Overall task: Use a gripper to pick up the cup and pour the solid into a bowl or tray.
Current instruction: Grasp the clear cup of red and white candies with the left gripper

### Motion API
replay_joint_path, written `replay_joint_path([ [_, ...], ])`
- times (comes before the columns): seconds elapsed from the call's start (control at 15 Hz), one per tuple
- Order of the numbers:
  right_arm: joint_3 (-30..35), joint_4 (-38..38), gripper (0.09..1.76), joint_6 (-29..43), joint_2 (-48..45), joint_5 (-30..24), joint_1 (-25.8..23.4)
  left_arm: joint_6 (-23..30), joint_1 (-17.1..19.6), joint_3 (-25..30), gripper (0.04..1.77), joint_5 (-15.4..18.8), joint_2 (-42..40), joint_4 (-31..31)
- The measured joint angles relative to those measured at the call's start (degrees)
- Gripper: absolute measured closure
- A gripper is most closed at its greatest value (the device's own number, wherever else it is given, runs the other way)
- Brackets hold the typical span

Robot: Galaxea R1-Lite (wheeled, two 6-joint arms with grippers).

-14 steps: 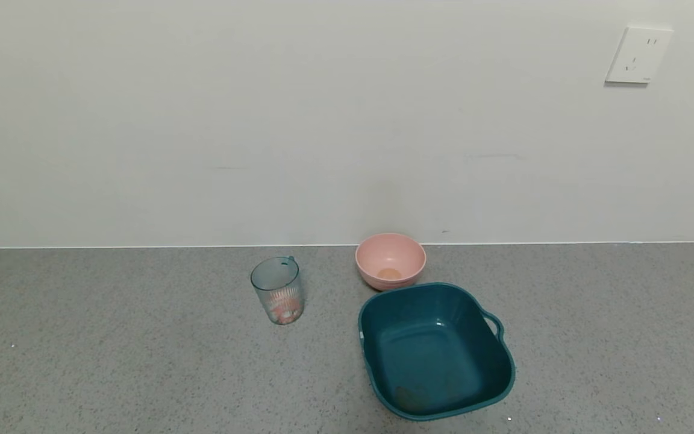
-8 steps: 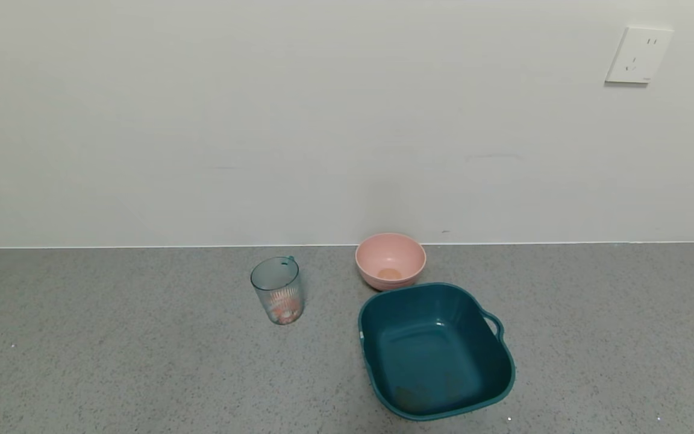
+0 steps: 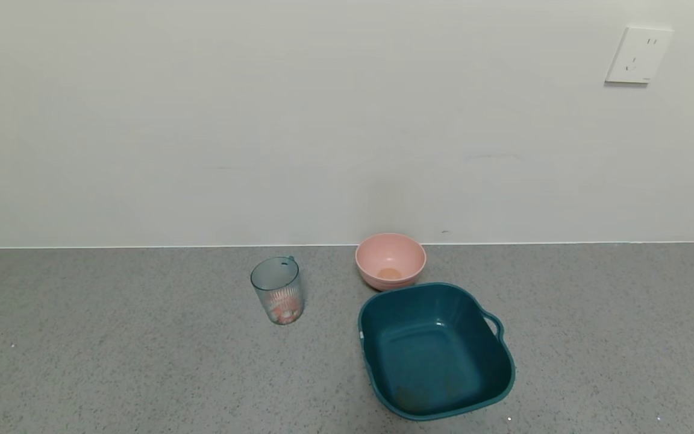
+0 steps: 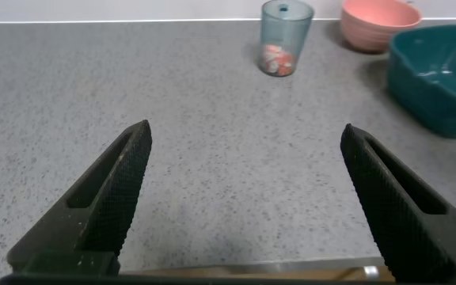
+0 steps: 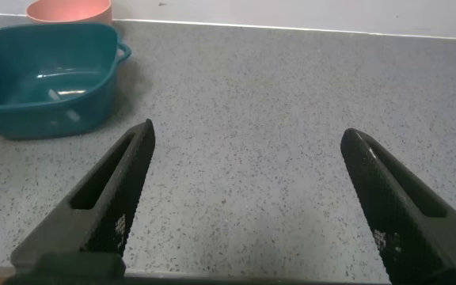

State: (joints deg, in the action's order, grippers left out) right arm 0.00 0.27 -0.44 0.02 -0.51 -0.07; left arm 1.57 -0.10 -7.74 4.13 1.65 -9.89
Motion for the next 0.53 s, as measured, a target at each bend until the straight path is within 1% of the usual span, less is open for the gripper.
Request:
replay_joint_path([
  [0.13,0.0,0.0,0.14,0.0,0.0,0.0,0.0,0.4,0.0,-5.2,0.09,2.7,1.2,-3.9],
  [0.2,0.0,0.0,0.14,0.0,0.0,0.0,0.0,0.4,0.0,-7.1,0.09,3.7,2.2,-4.8],
  [0.4,0.0,0.0,0.14,0.0,0.0,0.0,0.0,0.5,-1.1,-11.2,0.09,4.1,9.2,-5.5],
  [0.53,0.0,0.0,0.14,0.0,0.0,0.0,0.0,0.5,-2.5,-13.4,0.09,4.3,16.6,-5.6],
])
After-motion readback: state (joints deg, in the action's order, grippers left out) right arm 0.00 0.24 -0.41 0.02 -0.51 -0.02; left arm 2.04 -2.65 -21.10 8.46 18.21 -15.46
